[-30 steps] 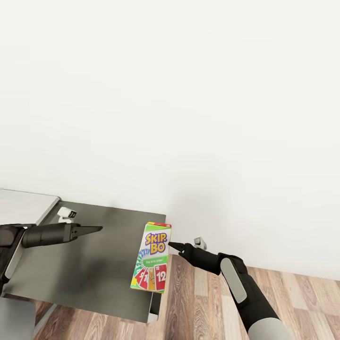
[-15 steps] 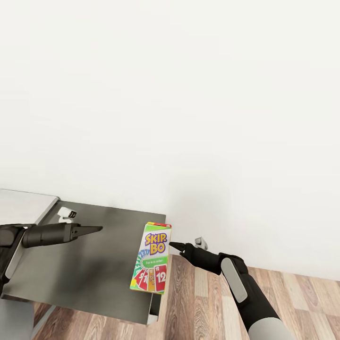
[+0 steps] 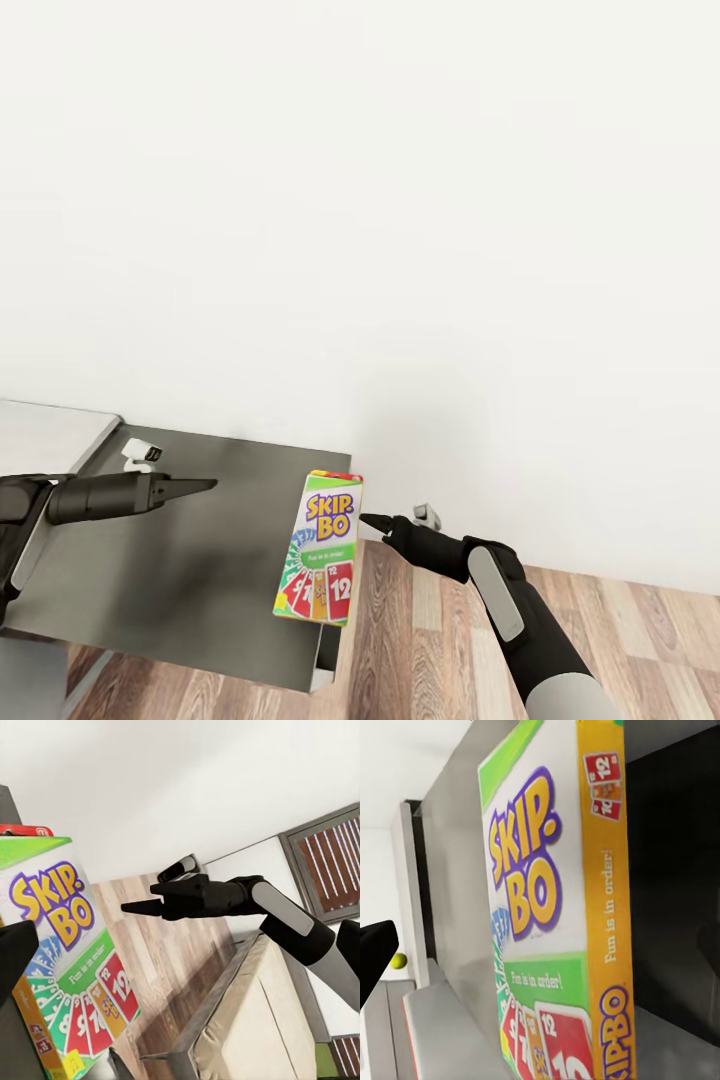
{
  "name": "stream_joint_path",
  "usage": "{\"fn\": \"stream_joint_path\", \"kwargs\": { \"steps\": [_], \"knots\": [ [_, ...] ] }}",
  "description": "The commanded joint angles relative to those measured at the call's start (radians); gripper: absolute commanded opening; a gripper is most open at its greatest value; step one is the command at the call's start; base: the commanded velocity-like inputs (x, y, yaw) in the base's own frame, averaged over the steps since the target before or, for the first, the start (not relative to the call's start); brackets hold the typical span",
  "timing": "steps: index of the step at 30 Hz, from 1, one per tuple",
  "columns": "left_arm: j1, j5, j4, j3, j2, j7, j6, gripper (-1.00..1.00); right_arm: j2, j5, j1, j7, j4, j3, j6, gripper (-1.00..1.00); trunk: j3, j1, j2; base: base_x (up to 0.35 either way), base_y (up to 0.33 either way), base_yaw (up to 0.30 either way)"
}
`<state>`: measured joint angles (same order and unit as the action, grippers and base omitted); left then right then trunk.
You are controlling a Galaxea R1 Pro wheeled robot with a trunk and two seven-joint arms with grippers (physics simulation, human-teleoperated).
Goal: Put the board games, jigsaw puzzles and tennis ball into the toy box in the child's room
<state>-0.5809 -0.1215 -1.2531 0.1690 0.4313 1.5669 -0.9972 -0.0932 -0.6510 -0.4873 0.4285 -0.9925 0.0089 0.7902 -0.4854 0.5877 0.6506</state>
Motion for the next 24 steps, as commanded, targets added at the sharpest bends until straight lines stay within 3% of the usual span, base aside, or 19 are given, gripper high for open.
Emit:
{"fn": "stream_joint_path", "kwargs": {
  "steps": [1, 14, 24],
  "knots": [
    [-0.001, 0.000, 0.000, 0.000, 0.000, 0.004, -0.011, 1.00, -0.001, 0.000, -0.001, 0.002, 0.001, -0.001, 0.004, 1.00, -0.004, 0.004, 0.008, 0.000, 0.000, 0.000],
    [0.004, -0.001, -0.036, -0.002, 0.001, 0.004, -0.015, 1.00, 0.000, -0.005, -0.003, 0.002, 0.041, -0.001, 0.009, 1.00, -0.011, 0.012, 0.022, 0.000, 0.000, 0.000],
    [0.006, -0.001, -0.050, -0.002, 0.001, 0.004, -0.020, 1.00, -0.002, -0.006, -0.004, 0.003, 0.044, -0.001, 0.010, 1.00, -0.042, 0.050, 0.092, 0.000, 0.000, 0.000]
  ]
}}
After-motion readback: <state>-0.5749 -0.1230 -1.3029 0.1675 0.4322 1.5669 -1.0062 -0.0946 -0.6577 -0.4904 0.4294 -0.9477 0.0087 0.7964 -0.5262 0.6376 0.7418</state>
